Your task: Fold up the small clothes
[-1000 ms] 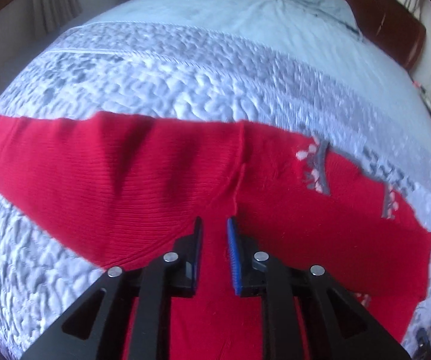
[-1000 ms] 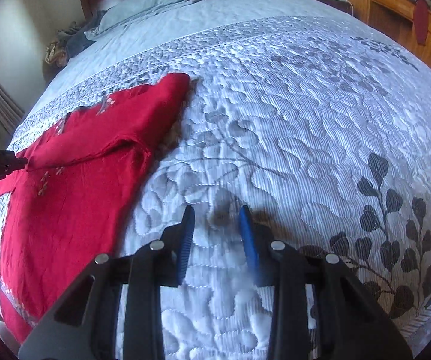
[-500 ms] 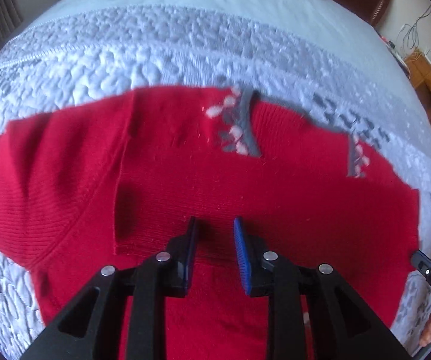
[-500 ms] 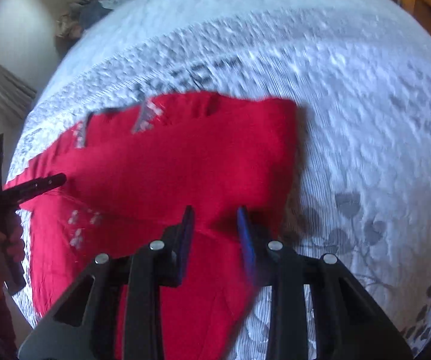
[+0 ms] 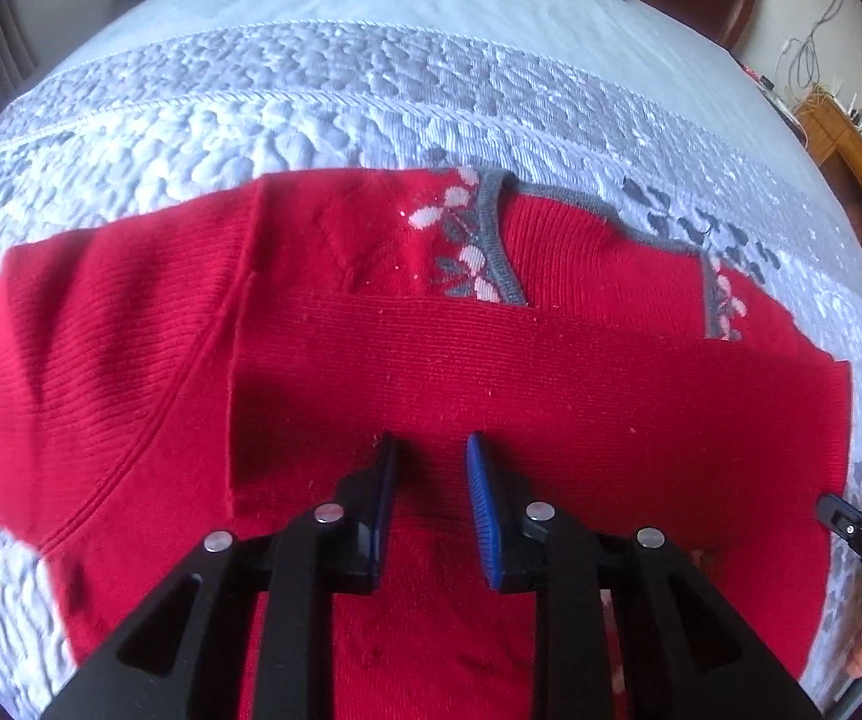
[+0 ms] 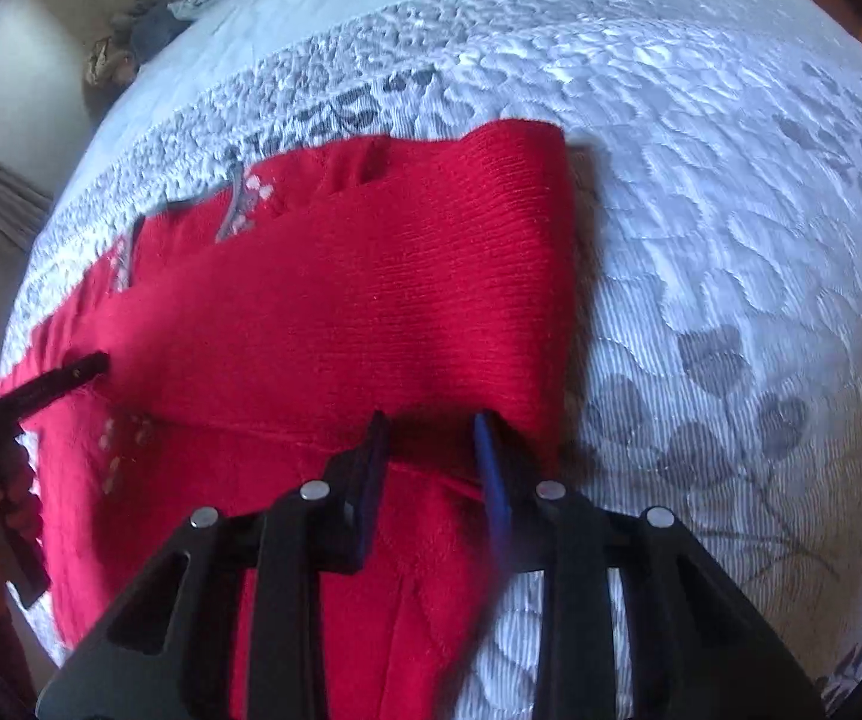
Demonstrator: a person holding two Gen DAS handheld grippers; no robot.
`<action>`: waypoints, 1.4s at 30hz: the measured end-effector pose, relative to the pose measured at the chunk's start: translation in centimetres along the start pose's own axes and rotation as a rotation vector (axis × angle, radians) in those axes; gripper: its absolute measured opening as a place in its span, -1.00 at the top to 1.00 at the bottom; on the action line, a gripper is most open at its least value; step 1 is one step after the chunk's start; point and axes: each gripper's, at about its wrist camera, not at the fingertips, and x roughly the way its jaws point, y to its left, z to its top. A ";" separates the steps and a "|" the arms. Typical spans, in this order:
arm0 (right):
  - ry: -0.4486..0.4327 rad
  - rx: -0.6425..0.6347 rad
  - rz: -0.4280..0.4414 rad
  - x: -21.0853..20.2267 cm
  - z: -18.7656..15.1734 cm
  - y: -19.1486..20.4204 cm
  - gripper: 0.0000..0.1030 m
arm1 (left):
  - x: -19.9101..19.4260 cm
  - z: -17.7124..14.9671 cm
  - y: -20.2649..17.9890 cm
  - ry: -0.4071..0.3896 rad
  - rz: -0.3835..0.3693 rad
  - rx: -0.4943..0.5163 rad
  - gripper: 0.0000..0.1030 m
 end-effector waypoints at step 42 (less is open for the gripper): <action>-0.041 -0.266 -0.117 -3.4 -9.3 7.1 0.02 | -13.1 3.1 42.0 -0.294 0.261 -0.563 0.78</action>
